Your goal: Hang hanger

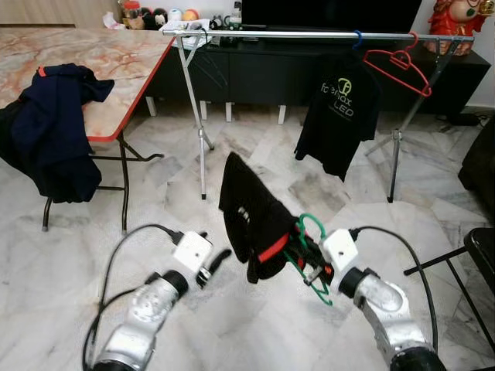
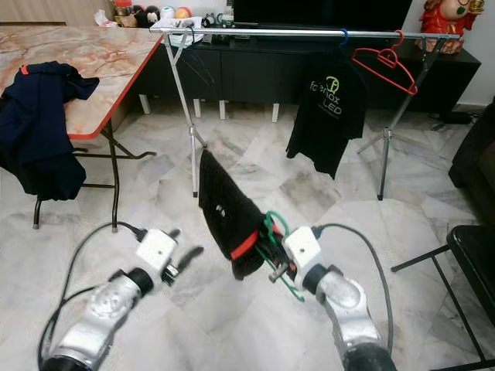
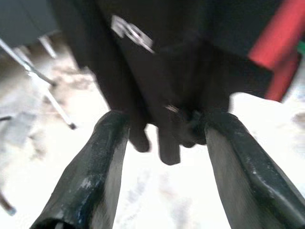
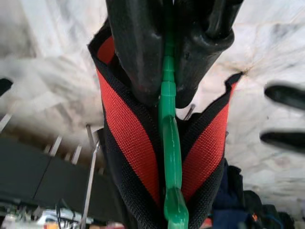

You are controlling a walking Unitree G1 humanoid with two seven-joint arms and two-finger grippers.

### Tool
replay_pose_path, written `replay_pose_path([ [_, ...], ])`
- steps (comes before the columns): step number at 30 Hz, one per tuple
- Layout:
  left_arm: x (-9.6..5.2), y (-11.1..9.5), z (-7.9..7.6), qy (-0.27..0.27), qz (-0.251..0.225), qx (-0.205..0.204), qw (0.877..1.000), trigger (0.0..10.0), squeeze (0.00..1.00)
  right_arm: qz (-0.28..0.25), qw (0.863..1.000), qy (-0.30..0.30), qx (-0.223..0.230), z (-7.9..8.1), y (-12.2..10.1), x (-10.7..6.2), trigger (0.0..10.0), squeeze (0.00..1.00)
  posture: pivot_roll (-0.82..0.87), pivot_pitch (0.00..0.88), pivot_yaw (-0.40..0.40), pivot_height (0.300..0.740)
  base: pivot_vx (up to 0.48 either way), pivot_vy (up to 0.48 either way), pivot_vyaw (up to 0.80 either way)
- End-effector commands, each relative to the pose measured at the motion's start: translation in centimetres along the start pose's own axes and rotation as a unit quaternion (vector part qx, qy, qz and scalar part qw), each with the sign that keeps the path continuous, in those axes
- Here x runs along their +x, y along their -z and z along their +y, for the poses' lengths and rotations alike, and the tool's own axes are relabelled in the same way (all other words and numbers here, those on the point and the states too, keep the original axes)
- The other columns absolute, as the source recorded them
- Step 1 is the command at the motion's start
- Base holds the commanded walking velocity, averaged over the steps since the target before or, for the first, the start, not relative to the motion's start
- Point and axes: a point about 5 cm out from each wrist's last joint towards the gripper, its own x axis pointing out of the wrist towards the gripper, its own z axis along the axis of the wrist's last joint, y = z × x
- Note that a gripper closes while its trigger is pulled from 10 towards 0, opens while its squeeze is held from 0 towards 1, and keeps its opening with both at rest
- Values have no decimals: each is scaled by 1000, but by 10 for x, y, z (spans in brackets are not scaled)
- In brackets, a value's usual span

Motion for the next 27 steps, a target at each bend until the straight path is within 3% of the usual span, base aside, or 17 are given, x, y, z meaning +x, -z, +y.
replay_pose_path([
  [1, 1, 2, -3, 11, 11, 2, 1000, 10000, 0, -23, 1000, -1, -5, -3, -12, 2, 0, 0, -18, 111, -40, 740, 0, 0, 0],
  [5, 6, -2, -8, 18, 10, 1, 1000, 10000, 0, -33, 999, -18, -3, -1, -19, 4, 0, 0, -14, 112, -44, 740, 0, 0, 0],
  [14, 24, -11, -9, -34, 11, 8, 999, 10000, 0, -47, 998, -52, -2, 9, -30, 3, 0, 0, -24, 116, -48, 740, 0, 0, 0],
  [24, 30, -13, 4, -140, 29, 43, 989, 10000, 0, -52, 996, -68, 5, 17, -34, -1, 0, 0, -28, 119, -46, 740, 0, 0, 0],
  [27, 31, -14, 5, -154, 26, 32, 987, 10000, 0, -53, 996, -72, 5, 18, -35, -1, 0, 0, -28, 118, -48, 740, 0, 0, 0],
])
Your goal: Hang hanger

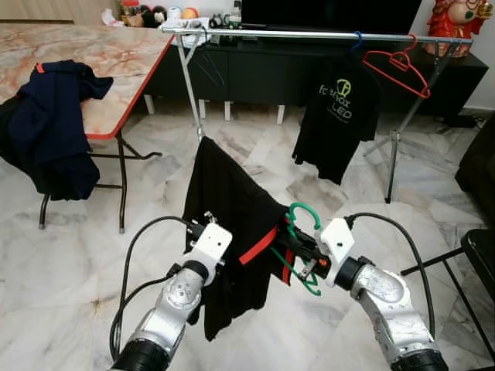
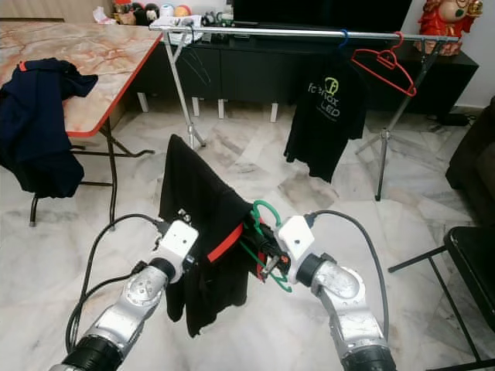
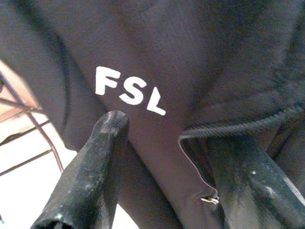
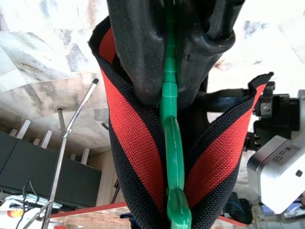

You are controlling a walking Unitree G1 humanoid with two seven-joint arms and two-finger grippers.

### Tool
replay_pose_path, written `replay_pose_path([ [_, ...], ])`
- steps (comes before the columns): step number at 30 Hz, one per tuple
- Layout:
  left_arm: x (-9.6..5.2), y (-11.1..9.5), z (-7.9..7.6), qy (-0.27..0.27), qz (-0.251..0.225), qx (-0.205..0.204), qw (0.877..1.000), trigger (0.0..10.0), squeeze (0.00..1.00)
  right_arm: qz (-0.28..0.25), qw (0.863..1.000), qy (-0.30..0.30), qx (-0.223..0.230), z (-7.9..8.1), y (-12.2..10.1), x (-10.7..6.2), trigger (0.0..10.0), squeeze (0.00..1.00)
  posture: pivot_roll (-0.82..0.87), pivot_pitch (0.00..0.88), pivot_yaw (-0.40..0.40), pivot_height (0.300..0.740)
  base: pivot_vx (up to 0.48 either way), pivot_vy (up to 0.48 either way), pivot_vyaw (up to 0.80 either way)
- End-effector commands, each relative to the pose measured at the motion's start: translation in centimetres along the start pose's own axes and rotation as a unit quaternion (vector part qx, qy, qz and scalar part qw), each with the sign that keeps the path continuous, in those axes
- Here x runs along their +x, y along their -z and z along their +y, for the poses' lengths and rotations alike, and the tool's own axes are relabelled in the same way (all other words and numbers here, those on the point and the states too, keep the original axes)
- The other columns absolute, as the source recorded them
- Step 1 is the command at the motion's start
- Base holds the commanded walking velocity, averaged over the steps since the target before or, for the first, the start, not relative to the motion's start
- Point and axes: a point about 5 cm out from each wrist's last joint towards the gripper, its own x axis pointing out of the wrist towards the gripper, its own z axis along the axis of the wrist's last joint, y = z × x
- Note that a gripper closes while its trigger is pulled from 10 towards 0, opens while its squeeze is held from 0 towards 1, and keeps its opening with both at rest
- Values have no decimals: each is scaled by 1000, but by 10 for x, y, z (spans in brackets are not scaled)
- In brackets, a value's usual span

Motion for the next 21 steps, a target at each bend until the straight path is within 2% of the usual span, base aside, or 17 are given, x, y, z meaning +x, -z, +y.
replay_pose_path([
  [1, 1, 3, 0, -8, 11, 1, 1000, 10000, 0, -24, 1000, -6, -7, 1, -11, 1, 0, 0, -28, 118, -48, 740, 0, 0, 0],
  [9, 4, -5, 2, -43, -10, -18, 999, 10000, 0, -23, 1000, -16, -1, 5, -11, 1, 0, 0, -29, 117, -50, 740, 0, 0, 0],
  [11, 4, -10, 9, -75, -23, -29, 997, 10000, 0, -22, 1000, -21, 1, 7, -10, 0, 0, 0, -27, 114, -51, 740, 0, 0, 0],
  [14, 4, -11, 14, -96, -29, -36, 994, 10000, 0, -22, 999, -29, 4, 8, -11, 0, 0, 0, -27, 113, -52, 740, 0, 0, 0],
  [16, 4, -11, 13, -87, -30, -46, 995, 10000, 0, -23, 999, -34, 4, 9, -11, 0, 0, 0, -28, 111, -52, 740, 0, 0, 0],
  [19, 4, -16, -2, -27, -46, -90, 995, 10000, 0, -25, 999, -40, 5, 10, -12, 0, 0, 0, -28, 108, -55, 740, 0, 0, 0],
  [21, 4, -17, -4, -15, -51, -97, 994, 10000, 0, -25, 999, -40, 5, 10, -12, 0, 0, 0, -28, 108, -55, 740, 0, 0, 0],
])
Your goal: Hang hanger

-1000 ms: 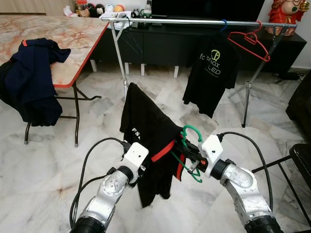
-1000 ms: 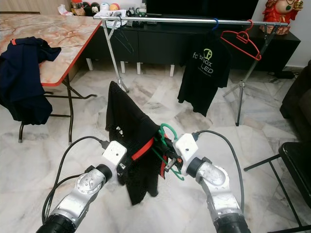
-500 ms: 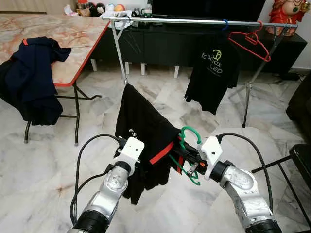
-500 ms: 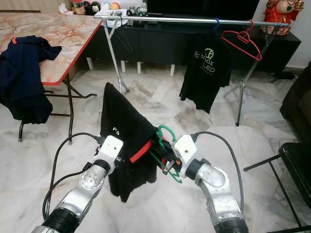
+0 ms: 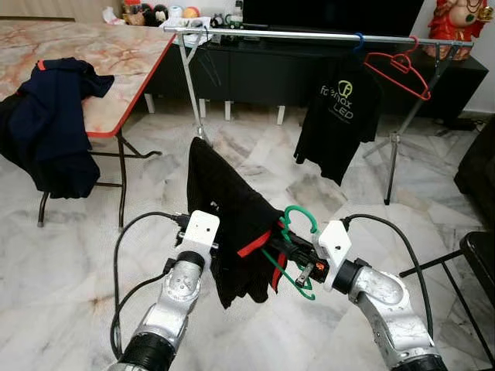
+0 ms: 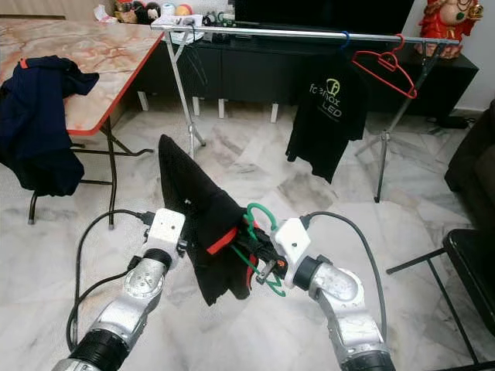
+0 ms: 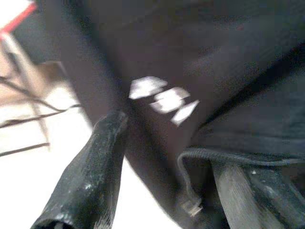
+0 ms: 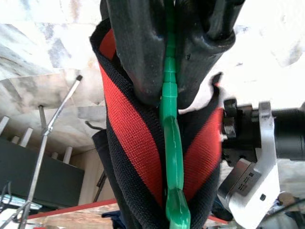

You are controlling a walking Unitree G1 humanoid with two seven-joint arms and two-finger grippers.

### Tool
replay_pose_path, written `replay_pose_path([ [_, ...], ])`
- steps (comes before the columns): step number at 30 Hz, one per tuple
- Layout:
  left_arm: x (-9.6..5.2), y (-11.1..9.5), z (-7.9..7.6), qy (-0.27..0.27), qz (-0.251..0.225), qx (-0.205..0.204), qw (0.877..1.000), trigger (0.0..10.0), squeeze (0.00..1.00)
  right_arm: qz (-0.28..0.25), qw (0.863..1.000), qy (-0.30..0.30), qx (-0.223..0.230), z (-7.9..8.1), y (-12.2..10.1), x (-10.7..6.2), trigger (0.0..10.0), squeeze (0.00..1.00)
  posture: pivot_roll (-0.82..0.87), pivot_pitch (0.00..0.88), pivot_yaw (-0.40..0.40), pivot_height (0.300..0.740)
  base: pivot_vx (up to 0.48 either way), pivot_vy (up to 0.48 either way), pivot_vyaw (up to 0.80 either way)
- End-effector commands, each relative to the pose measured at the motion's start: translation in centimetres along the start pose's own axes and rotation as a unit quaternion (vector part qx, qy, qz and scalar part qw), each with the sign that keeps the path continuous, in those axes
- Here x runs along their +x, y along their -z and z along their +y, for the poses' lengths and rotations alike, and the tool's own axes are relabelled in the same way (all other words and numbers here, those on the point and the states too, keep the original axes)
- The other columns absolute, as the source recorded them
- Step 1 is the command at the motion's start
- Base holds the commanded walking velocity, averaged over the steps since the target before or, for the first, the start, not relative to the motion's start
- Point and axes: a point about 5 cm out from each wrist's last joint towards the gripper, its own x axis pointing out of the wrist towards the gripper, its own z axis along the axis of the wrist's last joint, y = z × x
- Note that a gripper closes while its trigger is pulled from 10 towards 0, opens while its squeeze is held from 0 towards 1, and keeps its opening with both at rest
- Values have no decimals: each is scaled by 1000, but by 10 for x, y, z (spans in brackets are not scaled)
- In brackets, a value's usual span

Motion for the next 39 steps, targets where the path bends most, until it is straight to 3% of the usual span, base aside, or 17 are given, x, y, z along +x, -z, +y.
replay_pose_path([
  [1, -1, -6, -10, 34, -20, 1, 999, 10000, 0, -20, 1000, -8, -9, 1, -9, 0, 0, 0, -26, 107, -55, 740, 0, 0, 0],
  [5, -1, -6, -21, 48, -24, 10, 999, 10000, 0, -20, 999, -27, -7, 4, -12, -1, 0, 0, -28, 103, -57, 740, 0, 0, 0],
  [8, -1, -5, -20, 42, -20, 23, 999, 10000, 0, -22, 999, -25, -6, 4, -13, -1, 0, 0, -29, 101, -56, 740, 0, 0, 0],
  [12, 3, 4, 6, -56, 16, 59, 997, 10000, 0, -22, 999, -24, -6, 4, -13, -1, 0, 0, -27, 100, -54, 740, 0, 0, 0],
  [13, 3, 4, 6, -56, 16, 59, 997, 10000, 0, -22, 999, -24, -6, 4, -13, -1, 0, 0, -27, 100, -54, 740, 0, 0, 0],
  [14, 3, 5, 11, -68, 21, 57, 996, 8000, 0, -22, 999, -23, -5, 4, -12, -1, 0, 0, -27, 99, -54, 740, 0, 0, 0],
  [15, 2, 8, 18, -85, 30, 60, 994, 0, 0, -22, 999, -23, -5, 5, -12, -1, 0, 0, -27, 98, -53, 740, 0, 0, 0],
  [18, -1, 14, 31, -123, 46, 72, 989, 0, 0, -21, 1000, -24, -3, 5, -11, -1, 0, 0, -25, 98, -55, 740, 0, 0, 0],
  [31, -1, 12, 32, -139, 37, 23, 989, 0, 0, -10, 1000, -22, -1, 5, -8, -3, 0, 0, -29, 105, -57, 740, 0, 0, 0],
  [39, -2, 12, 34, -146, 38, 8, 989, 0, 0, 40, 999, -11, -7, 3, 10, -8, 0, 0, -28, 109, -54, 740, 0, 0, 0],
])
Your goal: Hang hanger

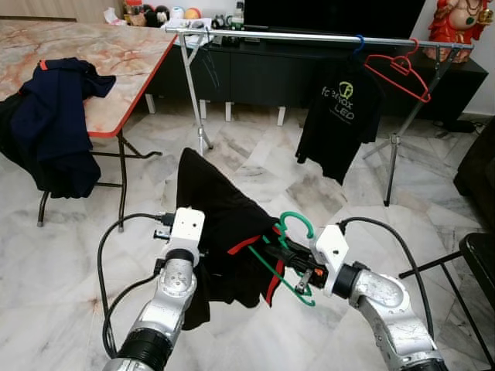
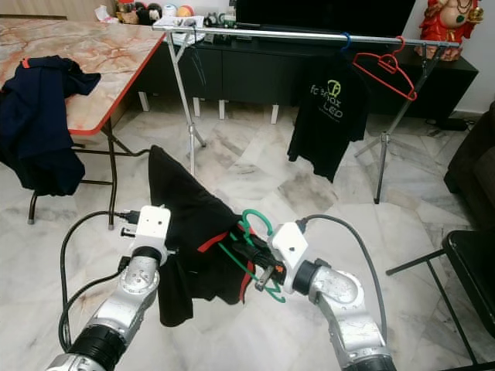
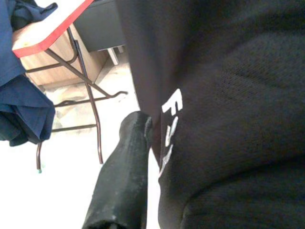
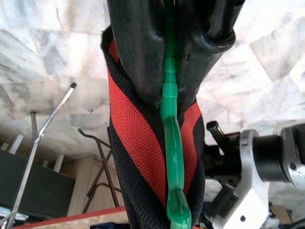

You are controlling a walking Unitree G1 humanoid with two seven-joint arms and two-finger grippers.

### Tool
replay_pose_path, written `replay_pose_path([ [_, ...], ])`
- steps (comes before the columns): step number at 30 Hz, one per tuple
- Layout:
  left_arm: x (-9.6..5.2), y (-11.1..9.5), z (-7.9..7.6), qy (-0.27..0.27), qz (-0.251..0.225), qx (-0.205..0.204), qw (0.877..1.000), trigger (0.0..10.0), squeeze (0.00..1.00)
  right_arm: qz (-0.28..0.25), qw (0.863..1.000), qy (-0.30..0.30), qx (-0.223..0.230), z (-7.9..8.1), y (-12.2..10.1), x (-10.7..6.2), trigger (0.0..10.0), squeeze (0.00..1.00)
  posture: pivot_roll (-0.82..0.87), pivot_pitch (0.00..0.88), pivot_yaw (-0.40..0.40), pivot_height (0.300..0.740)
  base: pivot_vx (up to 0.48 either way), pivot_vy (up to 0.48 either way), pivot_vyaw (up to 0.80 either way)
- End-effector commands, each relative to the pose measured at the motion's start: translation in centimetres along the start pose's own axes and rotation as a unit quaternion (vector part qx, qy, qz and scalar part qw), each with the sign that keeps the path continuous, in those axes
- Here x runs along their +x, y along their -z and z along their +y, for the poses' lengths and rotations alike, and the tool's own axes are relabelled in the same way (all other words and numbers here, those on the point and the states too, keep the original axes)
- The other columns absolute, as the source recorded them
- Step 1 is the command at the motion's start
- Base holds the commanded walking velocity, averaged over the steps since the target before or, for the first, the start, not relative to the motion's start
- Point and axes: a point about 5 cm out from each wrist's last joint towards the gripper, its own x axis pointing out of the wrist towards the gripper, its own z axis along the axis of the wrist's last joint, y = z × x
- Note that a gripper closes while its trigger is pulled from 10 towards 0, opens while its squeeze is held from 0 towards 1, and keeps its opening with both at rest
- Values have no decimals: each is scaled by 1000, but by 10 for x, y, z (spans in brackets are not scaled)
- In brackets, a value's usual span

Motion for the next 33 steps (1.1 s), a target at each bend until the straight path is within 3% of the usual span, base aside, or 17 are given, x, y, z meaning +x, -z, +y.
replay_pose_path([
  [1, -1, 5, 5, -12, 11, -12, 1000, 0, 0, 30, 999, 9, -7, -2, 11, -6, 0, 0, -28, 109, -54, 740, 0, 0, 0],
  [12, -3, 7, 10, -19, 13, -20, 1000, 0, 0, 134, 991, 18, -17, -6, 48, -28, 0, 0, -30, 113, -54, 740, 0, 0, 0],
  [17, -3, 7, 14, -30, 12, -29, 999, 0, 0, 227, 973, -9, -44, 2, 79, -42, 0, 0, -27, 116, -54, 740, 0, 0, 0],
  [23, -2, 7, 19, -45, 16, -45, 998, 0, 0, 334, 937, -66, -79, 14, 109, -62, 0, 0, -29, 119, -52, 740, 0, 0, 0],
  [27, -2, 7, 19, -46, 17, -45, 998, 0, 0, 332, 938, -78, -65, 18, 112, -65, 0, 0, -31, 123, -51, 740, 0, 0, 0],
  [33, -5, 20, 26, -51, 36, -35, 997, 0, 0, 259, 959, -110, -18, 24, 97, -65, 0, 0, -36, 128, -49, 740, 0, 0, 0],
])
